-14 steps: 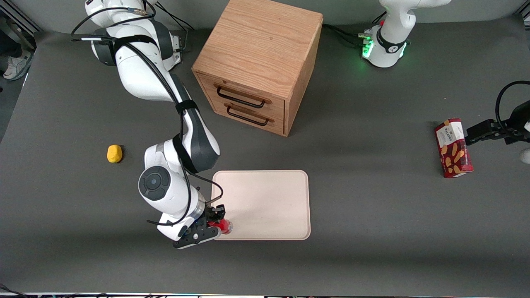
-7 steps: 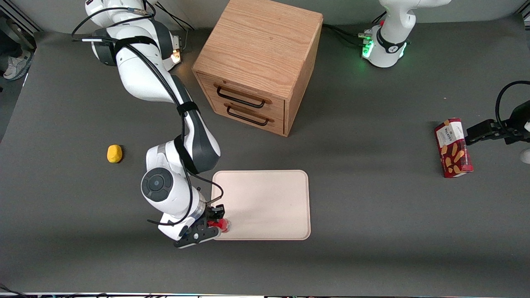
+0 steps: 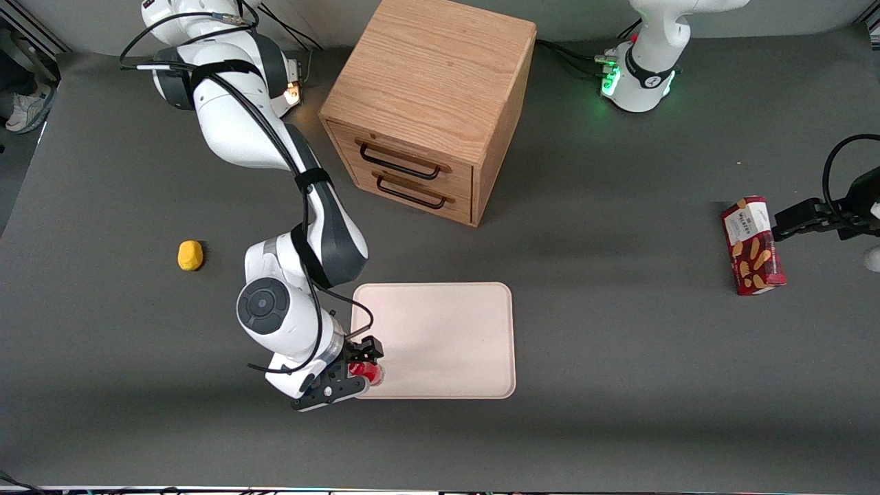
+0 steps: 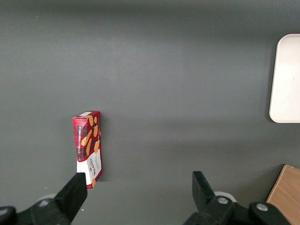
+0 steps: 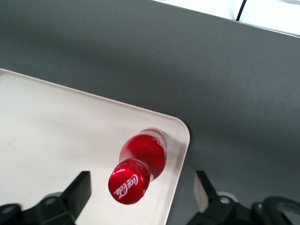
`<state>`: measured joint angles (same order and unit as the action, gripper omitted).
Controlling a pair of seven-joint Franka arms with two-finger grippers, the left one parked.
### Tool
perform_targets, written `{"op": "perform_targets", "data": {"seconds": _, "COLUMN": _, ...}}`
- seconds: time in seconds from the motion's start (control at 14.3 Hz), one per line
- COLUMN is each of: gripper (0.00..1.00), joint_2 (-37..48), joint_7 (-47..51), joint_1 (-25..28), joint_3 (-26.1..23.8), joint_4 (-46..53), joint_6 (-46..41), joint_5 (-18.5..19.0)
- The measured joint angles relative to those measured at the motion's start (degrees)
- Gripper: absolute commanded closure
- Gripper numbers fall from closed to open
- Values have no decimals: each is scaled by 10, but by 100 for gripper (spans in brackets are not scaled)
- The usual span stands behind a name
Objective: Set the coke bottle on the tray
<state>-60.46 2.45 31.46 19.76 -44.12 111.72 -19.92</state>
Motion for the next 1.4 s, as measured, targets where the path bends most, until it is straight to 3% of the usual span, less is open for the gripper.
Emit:
{"op": "perform_targets", "data": {"seconds": 0.21, "gripper": 0, "joint_2": 12, "joint_7": 2, "joint_1": -3, "joint_3": 1, "joint_4": 3, "joint_6": -3, "joint_5": 1}}
{"op": "perform_targets", "data": {"seconds": 0.42, "gripper": 0, "joint_2": 65, "joint_7": 7, "joint_1": -13, "joint_3": 6, "joint_4": -10, "joint_6": -69, "joint_5": 1}}
{"op": "perform_targets", "data": {"seconds": 0.7, "gripper": 0, "joint_2": 238, "joint_7": 23, "joint_1": -23, "joint_3": 22, "joint_4": -171, "joint_6": -107, "joint_5": 5}}
{"op": "perform_targets", "data": {"seconds": 0.98, "gripper": 0, "joint_2": 431, "joint_7": 71, "joint_1": -24, "joint_3": 29, "joint_4": -360, "joint_6": -149, "joint_5": 73}}
{"op": "perform_targets", "data": {"seconds": 1.4, "gripper": 0, "joint_2": 624, "joint_7": 111, "joint_1": -18, "joint_3": 27, "joint_4": -521, "joint_6": -195, "joint_5": 185}}
